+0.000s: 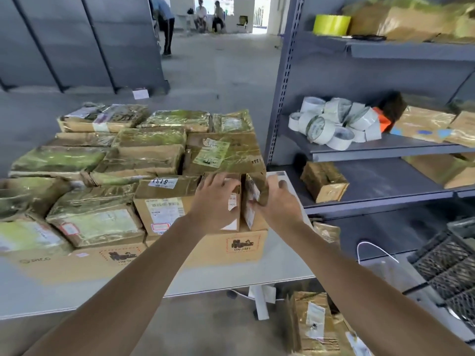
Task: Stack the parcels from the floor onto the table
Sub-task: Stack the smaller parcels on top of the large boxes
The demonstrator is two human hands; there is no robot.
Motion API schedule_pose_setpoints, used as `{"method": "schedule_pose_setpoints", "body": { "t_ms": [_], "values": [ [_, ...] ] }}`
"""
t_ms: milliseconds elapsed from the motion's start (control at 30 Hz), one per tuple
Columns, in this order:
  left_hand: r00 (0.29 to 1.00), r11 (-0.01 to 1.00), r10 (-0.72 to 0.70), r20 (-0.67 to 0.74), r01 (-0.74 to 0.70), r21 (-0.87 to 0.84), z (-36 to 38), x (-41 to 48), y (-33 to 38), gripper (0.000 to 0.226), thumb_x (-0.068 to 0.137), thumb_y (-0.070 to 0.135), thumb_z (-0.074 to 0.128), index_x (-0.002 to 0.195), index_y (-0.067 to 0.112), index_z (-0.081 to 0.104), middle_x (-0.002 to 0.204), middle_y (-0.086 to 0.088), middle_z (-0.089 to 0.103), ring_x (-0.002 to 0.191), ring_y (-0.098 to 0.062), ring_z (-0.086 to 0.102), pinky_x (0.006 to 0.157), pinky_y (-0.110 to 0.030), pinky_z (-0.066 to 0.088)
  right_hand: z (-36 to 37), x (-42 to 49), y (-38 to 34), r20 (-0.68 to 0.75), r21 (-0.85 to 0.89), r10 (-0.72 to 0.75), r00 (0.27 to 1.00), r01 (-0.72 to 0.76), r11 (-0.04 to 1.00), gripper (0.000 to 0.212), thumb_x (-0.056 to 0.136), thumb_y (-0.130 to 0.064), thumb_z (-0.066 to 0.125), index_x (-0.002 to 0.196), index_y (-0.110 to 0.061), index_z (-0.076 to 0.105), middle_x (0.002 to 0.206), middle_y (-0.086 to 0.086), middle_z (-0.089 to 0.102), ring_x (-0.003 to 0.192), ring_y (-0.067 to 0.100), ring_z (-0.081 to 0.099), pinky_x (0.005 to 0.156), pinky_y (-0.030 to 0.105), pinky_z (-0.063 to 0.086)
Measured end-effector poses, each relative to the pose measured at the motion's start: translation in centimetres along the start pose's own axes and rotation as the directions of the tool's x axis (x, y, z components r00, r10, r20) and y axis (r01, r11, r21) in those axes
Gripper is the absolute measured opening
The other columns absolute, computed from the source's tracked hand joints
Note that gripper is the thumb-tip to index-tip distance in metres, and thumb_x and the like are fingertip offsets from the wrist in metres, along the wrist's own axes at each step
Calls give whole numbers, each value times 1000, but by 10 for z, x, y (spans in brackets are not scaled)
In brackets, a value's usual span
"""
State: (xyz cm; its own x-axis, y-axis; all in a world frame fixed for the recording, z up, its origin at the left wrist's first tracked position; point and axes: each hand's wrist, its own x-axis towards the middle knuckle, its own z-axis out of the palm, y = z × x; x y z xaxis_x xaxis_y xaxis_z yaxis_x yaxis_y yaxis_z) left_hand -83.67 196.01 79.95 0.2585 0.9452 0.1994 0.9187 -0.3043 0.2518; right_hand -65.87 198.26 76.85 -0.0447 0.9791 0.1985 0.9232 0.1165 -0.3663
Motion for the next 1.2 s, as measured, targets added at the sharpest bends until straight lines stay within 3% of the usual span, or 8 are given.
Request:
{"method": "schedule_pose_setpoints", "body": {
  "t_ms": [133, 233, 567, 700, 800, 900, 1033, 1200],
  "values": [
    [998, 979, 45, 33, -51, 195, 6, 1, -13, 69, 84, 31, 66, 143, 30, 30, 148, 2, 30, 136, -24, 27, 111, -40, 25, 10, 0, -4, 61, 73, -78, 995, 74, 995, 72, 74, -55, 74, 126, -23, 36, 104, 3, 41, 78, 28, 58, 66, 35, 46],
    [998, 965, 68, -5, -65, 254, 10, 3, -20, 69, 85, 32, 65, 143, 30, 29, 145, 3, 32, 131, -23, 31, 108, -39, 27, 14, -2, -1, 71, 157, -120, 990, 108, 982, 58, 76, -40, 74, 117, -29, 35, 103, -1, 38, 79, 28, 58, 65, 31, 39],
    [989, 953, 147, -15, -138, 271, 13, 10, -31, 69, 84, 42, 64, 142, 29, 30, 141, 2, 35, 128, -24, 32, 104, -40, 30, 13, 1, 10, 90, 254, -148, 985, 121, 960, 51, 82, -26, 67, 117, -39, 33, 116, -4, 48, 76, 17, 58, 69, 30, 38],
    [996, 964, 86, 36, -92, 251, 10, 14, -32, 89, 75, 54, 69, 147, 29, 22, 150, -5, 24, 140, -26, 19, 114, -51, 19, 4, 3, 17, 137, 335, -148, 979, 94, 937, 65, 81, -28, 69, 129, -49, 30, 123, -9, 50, 70, 2, 63, 69, 28, 43],
    [995, 950, 44, 90, -70, 305, 11, 16, -31, 100, 74, 60, 67, 149, 25, 12, 156, -8, 17, 145, -27, 14, 116, -55, 10, 1, 3, 17, 191, 366, -89, 978, 13, 930, 87, 75, -36, 75, 135, -61, 17, 116, -8, 56, 65, -2, 64, 67, 25, 46],
    [998, 943, 36, 60, -54, 328, 13, 16, -30, 89, 80, 58, 63, 148, 24, 15, 154, -9, 23, 140, -29, 24, 116, -55, 15, 1, 1, 19, 235, 366, -89, 968, -3, 930, 95, 75, -38, 78, 137, -64, 10, 107, -9, 62, 64, -1, 65, 69, 24, 49],
    [999, 928, 43, -7, -38, 371, 18, 12, -26, 78, 84, 59, 54, 144, 23, 19, 146, -7, 32, 132, -30, 33, 113, -54, 19, 10, -3, 16, 236, 395, -86, 968, -14, 919, 93, 80, -33, 72, 137, -64, 6, 87, -22, 67, 62, 2, 66, 69, 30, 55],
    [998, 940, 64, 14, -65, 335, 13, 14, -30, 80, 82, 55, 61, 145, 25, 22, 147, -6, 31, 135, -29, 30, 114, -54, 18, 13, -2, 17, 226, 412, -86, 970, -15, 911, 86, 83, -32, 66, 135, -66, 6, 85, -24, 69, 65, 1, 67, 71, 32, 55]
  ]
}}
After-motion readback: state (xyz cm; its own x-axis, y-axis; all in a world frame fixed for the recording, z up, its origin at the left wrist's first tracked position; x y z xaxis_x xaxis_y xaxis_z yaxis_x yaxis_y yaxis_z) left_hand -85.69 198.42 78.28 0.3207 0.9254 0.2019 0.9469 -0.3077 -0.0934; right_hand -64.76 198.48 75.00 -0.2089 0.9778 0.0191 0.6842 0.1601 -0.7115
